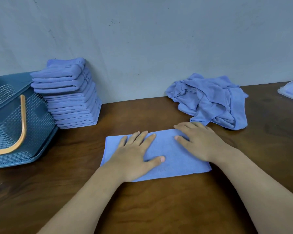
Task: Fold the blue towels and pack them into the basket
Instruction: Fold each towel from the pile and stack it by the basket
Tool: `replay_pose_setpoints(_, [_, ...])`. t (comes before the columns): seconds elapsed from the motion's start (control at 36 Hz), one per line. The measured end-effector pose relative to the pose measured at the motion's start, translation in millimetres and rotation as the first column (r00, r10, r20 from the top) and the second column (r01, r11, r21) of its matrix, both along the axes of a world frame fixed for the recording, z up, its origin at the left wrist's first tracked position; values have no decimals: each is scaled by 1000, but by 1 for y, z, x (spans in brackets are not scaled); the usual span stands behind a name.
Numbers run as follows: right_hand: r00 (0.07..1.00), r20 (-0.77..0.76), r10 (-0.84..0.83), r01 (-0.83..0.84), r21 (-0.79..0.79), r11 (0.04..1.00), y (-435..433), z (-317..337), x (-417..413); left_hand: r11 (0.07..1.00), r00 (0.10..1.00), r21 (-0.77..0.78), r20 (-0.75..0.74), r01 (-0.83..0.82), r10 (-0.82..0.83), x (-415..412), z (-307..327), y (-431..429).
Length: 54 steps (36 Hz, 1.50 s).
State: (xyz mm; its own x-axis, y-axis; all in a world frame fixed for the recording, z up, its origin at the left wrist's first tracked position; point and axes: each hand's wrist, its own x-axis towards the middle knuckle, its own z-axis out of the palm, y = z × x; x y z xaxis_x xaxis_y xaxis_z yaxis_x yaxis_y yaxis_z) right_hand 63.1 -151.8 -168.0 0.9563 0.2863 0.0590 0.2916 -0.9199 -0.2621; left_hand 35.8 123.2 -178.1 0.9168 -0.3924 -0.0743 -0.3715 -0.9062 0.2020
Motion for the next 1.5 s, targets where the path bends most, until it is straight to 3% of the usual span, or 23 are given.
replay_pose_setpoints(0.14, [997, 71, -39, 36, 33, 999, -2, -9, 12, 980, 985, -175, 124, -97, 120, 19, 8, 13])
replay_pose_setpoints(0.33, [970, 184, -159, 142, 104, 984, 1, -9, 16, 939, 928, -250, 228, -238, 296, 32, 6, 32])
replay_pose_setpoints(0.5, [952, 203, -230, 218, 78, 973, 10, -7, 16, 932, 914, -246, 243, -267, 326, 34, 7, 28])
replay_pose_setpoints(0.61, [943, 226, -243, 224, 107, 969, 11, -8, 16, 926, 862, -276, 367, -258, 349, 32, 7, 24])
replay_pose_setpoints(0.78, [942, 236, -240, 219, 115, 969, 13, -8, 16, 933, 848, -182, 392, -309, 357, 32, 6, 23])
replay_pose_setpoints(0.86, [950, 199, -239, 216, 132, 967, 12, -7, 15, 966, 850, -190, 466, -173, 244, 28, 14, 23])
replay_pose_setpoints(0.92, [951, 176, -254, 234, 127, 964, 10, -5, 15, 975, 901, -221, 418, -24, 117, 22, 18, 20])
replay_pose_setpoints(0.97, [944, 171, -282, 263, 127, 956, 8, -3, 15, 968, 967, -252, 250, 21, 44, 12, 15, 16])
replay_pose_setpoints(1.11, [956, 81, -281, 261, 198, 945, 3, 0, 16, 998, 999, -54, -19, 32, -33, 0, 2, 11])
replay_pose_setpoints(1.22, [965, -86, -248, 254, 543, 801, -5, 1, 19, 999, 997, -3, -59, 48, -48, 1, 4, 12])
replay_pose_setpoints(1.5, [978, -98, -184, 203, 644, 737, -11, -2, 23, 992, 988, -15, -90, 124, -125, 4, 3, 20])
